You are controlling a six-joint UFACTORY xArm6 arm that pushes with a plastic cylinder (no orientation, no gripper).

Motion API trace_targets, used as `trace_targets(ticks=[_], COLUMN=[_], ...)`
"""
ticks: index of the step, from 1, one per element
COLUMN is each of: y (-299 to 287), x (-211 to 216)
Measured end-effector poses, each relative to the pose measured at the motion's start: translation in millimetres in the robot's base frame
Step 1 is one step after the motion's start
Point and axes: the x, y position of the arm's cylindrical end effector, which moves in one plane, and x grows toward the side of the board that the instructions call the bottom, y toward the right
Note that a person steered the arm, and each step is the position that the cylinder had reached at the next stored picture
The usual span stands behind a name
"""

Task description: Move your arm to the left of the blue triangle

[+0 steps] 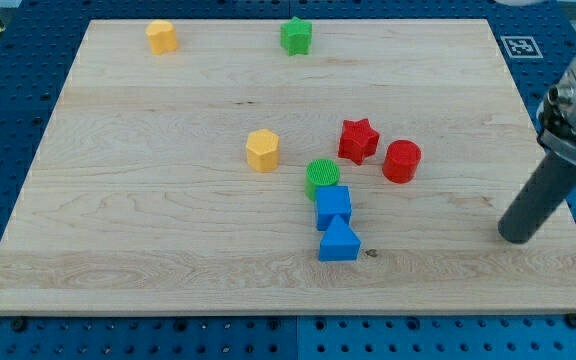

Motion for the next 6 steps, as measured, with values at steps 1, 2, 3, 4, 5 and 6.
trace_targets(ticks=[1,2,3,4,5,6], y=[-4.7,-15.9,-15.9,-50.9,-108.2,-178.2], x=[43.9,58.2,58.2,57.3,57.4,57.2])
